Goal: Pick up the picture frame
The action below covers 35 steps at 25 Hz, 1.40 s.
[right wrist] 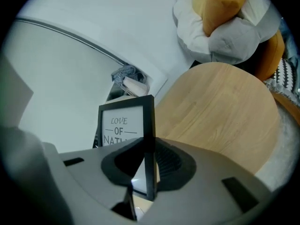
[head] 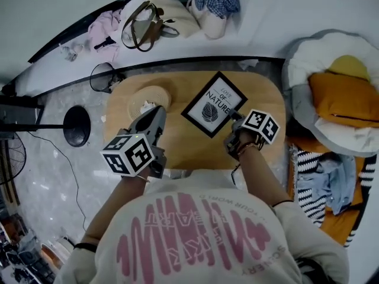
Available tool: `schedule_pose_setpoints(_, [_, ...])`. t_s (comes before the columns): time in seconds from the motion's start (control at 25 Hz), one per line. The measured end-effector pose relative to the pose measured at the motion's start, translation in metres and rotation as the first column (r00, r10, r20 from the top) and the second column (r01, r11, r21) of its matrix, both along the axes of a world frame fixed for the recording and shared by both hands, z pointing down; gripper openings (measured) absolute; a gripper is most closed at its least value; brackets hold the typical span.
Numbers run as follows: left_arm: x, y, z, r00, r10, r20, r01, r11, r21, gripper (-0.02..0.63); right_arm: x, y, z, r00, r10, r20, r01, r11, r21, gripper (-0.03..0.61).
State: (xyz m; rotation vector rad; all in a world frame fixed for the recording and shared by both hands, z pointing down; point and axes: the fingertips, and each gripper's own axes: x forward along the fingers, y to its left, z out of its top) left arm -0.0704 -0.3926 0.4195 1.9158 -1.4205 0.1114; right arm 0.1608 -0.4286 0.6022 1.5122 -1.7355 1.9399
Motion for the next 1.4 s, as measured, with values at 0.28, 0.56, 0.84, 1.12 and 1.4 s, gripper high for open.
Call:
schedule_pose_setpoints(0.28, [0.0, 0.014, -0.038, 1.0, 0.023, -0.015, -0.021, 0.997, 0.078, 0.003, -0.001, 0.01, -0.073, 0.992, 0.09, 0.092, -0.1, 0.989, 0.113, 0.075])
schedule_pose_setpoints(0.56, [-0.012, 0.021, -0.087, 0.997, 0.063, -0.041, -0.053, 0.974, 0.222, 0.003, -0.015, 0.016, -0.148, 0.967, 0.149, 0.206, -0.198, 0.949, 0.245, 0.075])
schedule_pose_setpoints(0.84, [-0.035, 0.072, -0.109, 0.994, 0.092, -0.062, -0.072, 0.96, 0.27, 0.003, -0.036, 0.067, -0.213, 0.941, 0.186, 0.284, -0.28, 0.897, 0.342, 0.075])
schedule_pose_setpoints(1.12, [-0.063, 0.157, -0.115, 0.98, 0.139, -0.14, -0.086, 0.94, 0.331, 0.003, -0.066, 0.157, -0.237, 0.934, 0.198, 0.299, -0.316, 0.847, 0.428, 0.075])
schedule_pose_setpoints(1.4, [-0.067, 0.189, -0.164, 0.982, 0.165, -0.087, -0.128, 0.934, 0.333, 0.003, -0.083, 0.2, -0.281, 0.908, 0.209, 0.364, -0.353, 0.85, 0.392, 0.077])
